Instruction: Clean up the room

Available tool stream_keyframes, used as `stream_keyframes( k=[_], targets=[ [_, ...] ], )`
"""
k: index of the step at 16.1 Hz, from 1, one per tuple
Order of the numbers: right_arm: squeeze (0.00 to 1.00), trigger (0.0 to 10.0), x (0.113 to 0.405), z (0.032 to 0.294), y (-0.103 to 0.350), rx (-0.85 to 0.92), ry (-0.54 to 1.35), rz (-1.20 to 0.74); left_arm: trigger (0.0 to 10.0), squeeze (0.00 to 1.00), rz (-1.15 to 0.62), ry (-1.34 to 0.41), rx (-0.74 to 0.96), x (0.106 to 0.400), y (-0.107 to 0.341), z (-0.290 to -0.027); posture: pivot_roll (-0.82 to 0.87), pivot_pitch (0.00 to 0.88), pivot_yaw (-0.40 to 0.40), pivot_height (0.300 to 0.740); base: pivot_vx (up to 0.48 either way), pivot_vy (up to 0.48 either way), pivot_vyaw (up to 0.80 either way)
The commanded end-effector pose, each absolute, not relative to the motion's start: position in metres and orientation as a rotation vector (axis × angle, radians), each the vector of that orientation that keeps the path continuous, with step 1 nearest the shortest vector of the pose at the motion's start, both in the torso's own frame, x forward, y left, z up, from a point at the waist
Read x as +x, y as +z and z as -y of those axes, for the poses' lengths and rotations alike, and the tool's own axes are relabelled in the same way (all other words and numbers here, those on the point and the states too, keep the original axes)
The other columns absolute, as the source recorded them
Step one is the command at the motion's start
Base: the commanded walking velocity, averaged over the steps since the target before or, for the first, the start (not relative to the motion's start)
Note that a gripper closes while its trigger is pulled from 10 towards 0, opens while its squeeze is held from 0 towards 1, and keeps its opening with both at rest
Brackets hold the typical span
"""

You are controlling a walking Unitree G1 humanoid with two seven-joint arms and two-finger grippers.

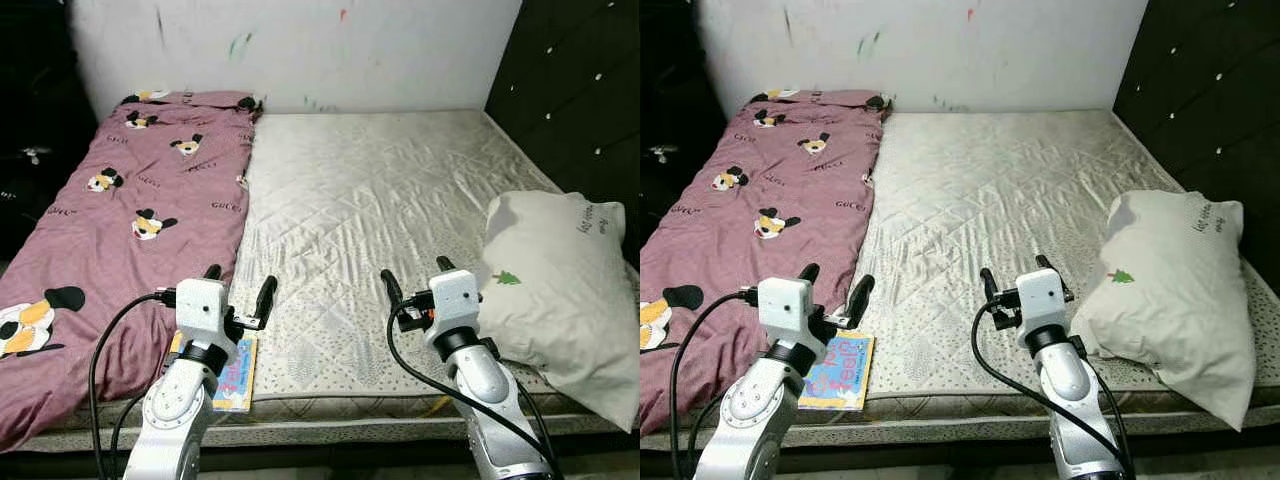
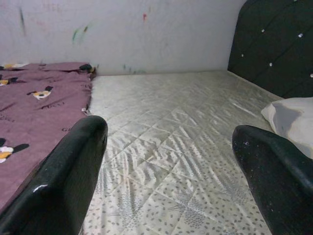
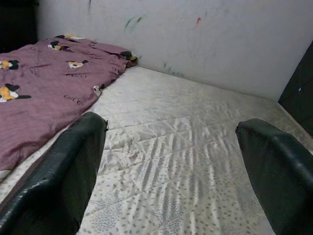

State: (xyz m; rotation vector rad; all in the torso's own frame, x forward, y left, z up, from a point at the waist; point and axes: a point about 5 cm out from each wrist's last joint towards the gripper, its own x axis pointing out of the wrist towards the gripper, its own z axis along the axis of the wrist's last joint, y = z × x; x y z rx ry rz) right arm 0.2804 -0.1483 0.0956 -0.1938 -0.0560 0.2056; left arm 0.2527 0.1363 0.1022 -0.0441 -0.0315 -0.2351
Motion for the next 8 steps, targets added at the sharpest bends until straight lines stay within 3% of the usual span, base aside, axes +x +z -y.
stream_keyframes(
  k=[1, 4, 6, 8],
  targets=[
    [0.0, 10.0, 0.2816, 0.146, 0.0991, -0.221, 0.211, 0.08, 10.0, 0.0, 0.021, -0.227, -0.036, 0.253, 0.101, -0.1372, -0.04, 0.0, 0.012, 0.74, 0.0, 0.0, 0.0],
    [0.0, 10.0, 0.2819, 0.1468, 0.0988, -0.221, 0.202, 0.076, 10.0, 0.0, 0.016, -0.222, -0.037, 0.2529, 0.1004, -0.1375, -0.04, 0.0, 0.013, 0.74, 0.0, -0.203, 0.0],
    [0.0, 10.0, 0.2817, 0.1471, 0.0979, -0.211, 0.199, 0.071, 10.0, 0.0, 0.014, -0.222, -0.041, 0.2528, 0.1003, -0.1376, -0.04, 0.0, 0.013, 0.74, 0.0, -0.341, 0.66],
    [0.0, 10.0, 0.2816, 0.1472, 0.0972, -0.21, 0.197, 0.071, 10.0, 0.0, 0.012, -0.227, -0.041, 0.2528, 0.1001, -0.1373, -0.04, 0.0, 0.013, 0.74, 0.0, -0.343, 0.0]
  ],
)
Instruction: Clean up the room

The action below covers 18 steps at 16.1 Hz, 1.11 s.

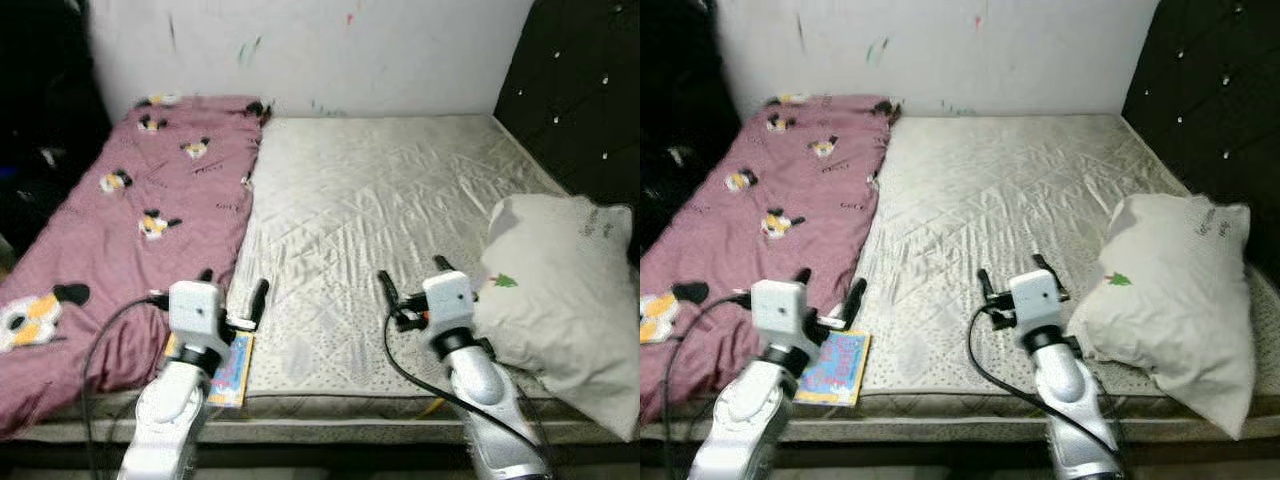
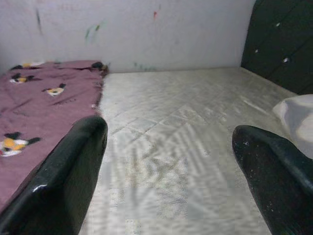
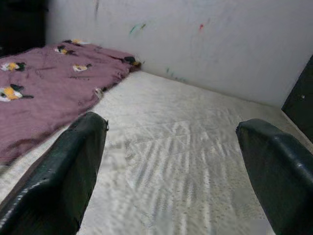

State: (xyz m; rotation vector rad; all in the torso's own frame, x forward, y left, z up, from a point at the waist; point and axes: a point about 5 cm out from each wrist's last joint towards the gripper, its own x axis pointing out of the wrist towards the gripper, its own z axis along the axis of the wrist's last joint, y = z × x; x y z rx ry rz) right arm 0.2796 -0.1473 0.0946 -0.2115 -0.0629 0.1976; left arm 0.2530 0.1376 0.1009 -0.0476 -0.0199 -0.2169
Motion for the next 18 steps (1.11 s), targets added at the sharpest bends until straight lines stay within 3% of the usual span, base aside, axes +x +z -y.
stream_keyframes(
  k=[1, 7, 12, 14, 18],
  targets=[
    [0.0, 10.0, 0.282, 0.148, 0.097, -0.197, 0.194, 0.07, 10.0, 0.0, 0.012, -0.226, -0.04, 0.253, 0.1, -0.137, -0.04, 0.0, 0.013, 0.74, 0.0, -0.341, 0.0],
    [0.0, 10.0, 0.282, 0.147, 0.097, -0.194, 0.191, 0.072, 10.0, 0.0, 0.011, -0.228, -0.038, 0.253, 0.1, -0.138, -0.04, 0.0, 0.016, 0.74, 0.0, -0.34, 0.0],
    [0.0, 10.0, 0.283, 0.148, 0.099, -0.199, 0.154, 0.091, 10.0, 0.0, 0.041, -0.205, -0.061, 0.268, 0.106, -0.135, -0.05, 0.0, 0.067, 0.74, 0.0, 0.0, 0.0],
    [0.0, 10.0, 0.283, 0.138, 0.102, -0.249, 0.217, 0.109, 10.0, 0.0, 0.068, -0.21, -0.055, 0.272, 0.114, -0.132, -0.04, 0.0, 0.055, 0.74, 0.0, 0.0, 0.0],
    [0.0, 10.0, 0.281, 0.12, 0.098, -0.24, 0.304, 0.103, 10.0, 0.0, 0.068, -0.13, -0.031, 0.262, 0.111, -0.152, 0.03, 0.0, 0.013, 0.74, 0.0, 0.0, 0.0]
  ],
)
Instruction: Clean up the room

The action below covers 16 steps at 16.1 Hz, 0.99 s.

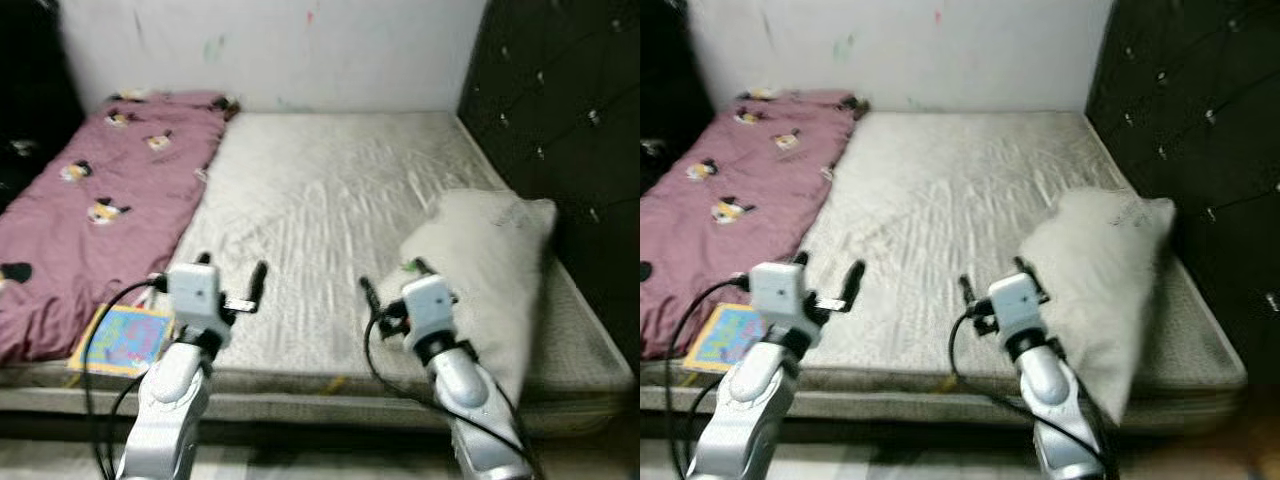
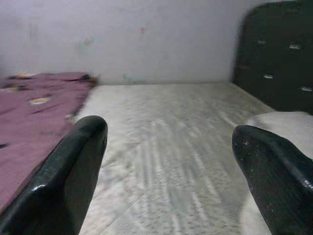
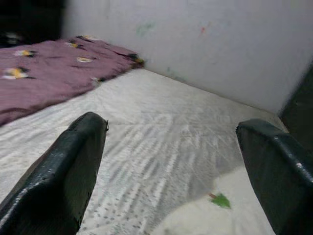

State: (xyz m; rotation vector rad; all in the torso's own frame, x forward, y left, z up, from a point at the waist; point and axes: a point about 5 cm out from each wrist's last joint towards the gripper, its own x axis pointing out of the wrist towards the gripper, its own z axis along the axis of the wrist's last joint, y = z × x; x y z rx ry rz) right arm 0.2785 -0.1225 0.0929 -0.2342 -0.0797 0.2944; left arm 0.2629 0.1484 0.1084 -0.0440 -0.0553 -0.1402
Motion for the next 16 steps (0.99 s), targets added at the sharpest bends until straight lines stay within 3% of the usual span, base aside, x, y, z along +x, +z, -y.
stream_keyframes(
  k=[1, 4, 7, 10, 16],
  targets=[
    [0.0, 10.0, 0.286, 0.119, 0.099, -0.227, 0.29, 0.111, 10.0, 0.0, 0.062, -0.118, -0.029, 0.26, 0.109, -0.154, 0.03, 0.0, 0.019, 0.74, 0.0, 0.0, 0.0],
    [0.0, 10.0, 0.286, 0.126, 0.104, -0.211, 0.191, 0.136, 10.0, 0.0, 0.052, -0.201, -0.039, 0.27, 0.109, -0.138, -0.05, 0.0, 0.112, 0.74, 0.0, 0.0, 0.0],
    [0.0, 10.0, 0.281, 0.126, 0.102, -0.205, 0.166, 0.138, 10.0, 0.0, 0.057, -0.278, -0.042, 0.277, 0.112, -0.123, -0.09, 0.0, 0.139, 0.74, 0.0, 0.0, 0.0],
    [0.0, 10.0, 0.283, 0.122, 0.103, -0.194, 0.18, 0.14, 10.0, 0.0, 0.067, -0.261, -0.039, 0.277, 0.114, -0.126, -0.08, 0.0, 0.108, 0.74, 0.0, 0.0, 0.0],
    [0.0, 10.0, 0.299, 0.106, 0.106, -0.214, 0.323, 0.127, 10.0, 0.0, 0.062, -0.112, -0.026, 0.257, 0.107, -0.144, 0.05, 0.012, -0.025, 0.74, 0.0, 0.0, 0.0]
  ],
)
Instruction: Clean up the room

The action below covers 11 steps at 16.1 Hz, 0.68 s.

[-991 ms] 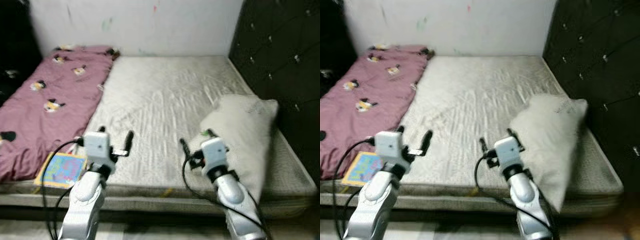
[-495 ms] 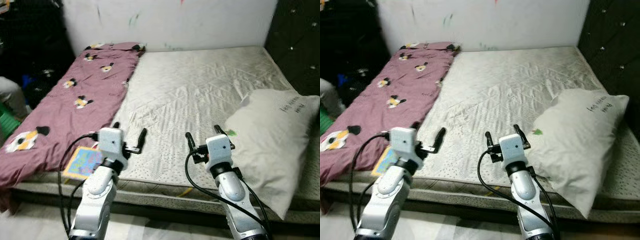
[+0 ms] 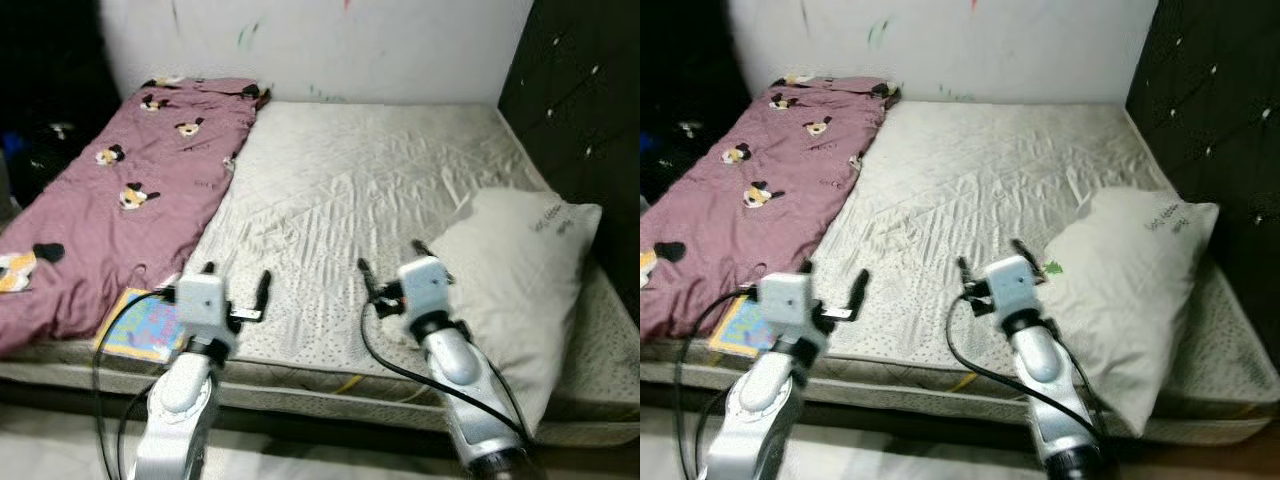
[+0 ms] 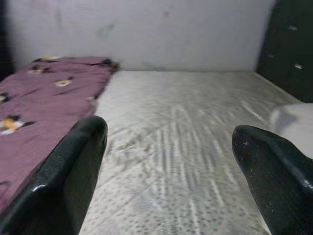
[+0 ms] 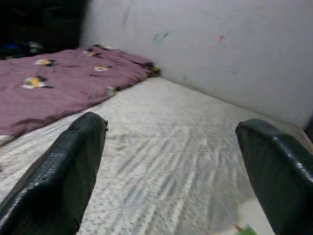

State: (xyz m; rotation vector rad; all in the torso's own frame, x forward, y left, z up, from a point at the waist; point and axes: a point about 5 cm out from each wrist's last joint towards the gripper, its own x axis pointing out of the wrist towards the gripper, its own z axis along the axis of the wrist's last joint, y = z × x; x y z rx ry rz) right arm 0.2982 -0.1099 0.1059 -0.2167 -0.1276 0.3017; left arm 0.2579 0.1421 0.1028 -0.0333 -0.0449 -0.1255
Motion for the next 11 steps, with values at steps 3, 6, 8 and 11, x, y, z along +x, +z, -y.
stream_keyframes(
  k=[3, 6, 8, 11],
  targets=[
    [0.0, 10.0, 0.301, 0.091, 0.112, -0.2, 0.371, 0.144, 10.0, 0.0, 0.066, -0.055, -0.029, 0.248, 0.108, -0.149, 0.07, 0.042, -0.058, 0.74, 0.0, 0.0, 0.0],
    [0.0, 10.0, 0.292, 0.096, 0.105, -0.191, 0.377, 0.122, 10.0, 0.0, 0.041, -0.062, -0.043, 0.245, 0.102, -0.147, 0.05, 0.038, -0.054, 0.74, 0.0, 0.0, 0.0],
    [0.0, 10.0, 0.291, 0.099, 0.104, -0.188, 0.355, 0.122, 10.0, 0.0, 0.034, -0.077, -0.053, 0.247, 0.101, -0.145, 0.04, 0.021, -0.032, 0.74, 0.0, 0.0, 0.0],
    [0.0, 10.0, 0.29, 0.103, 0.101, -0.208, 0.325, 0.12, 10.0, 0.0, 0.021, -0.123, -0.043, 0.25, 0.1, -0.137, 0.01, 0.011, -0.008, 0.74, 0.0, 0.0, 0.0]
  ],
)
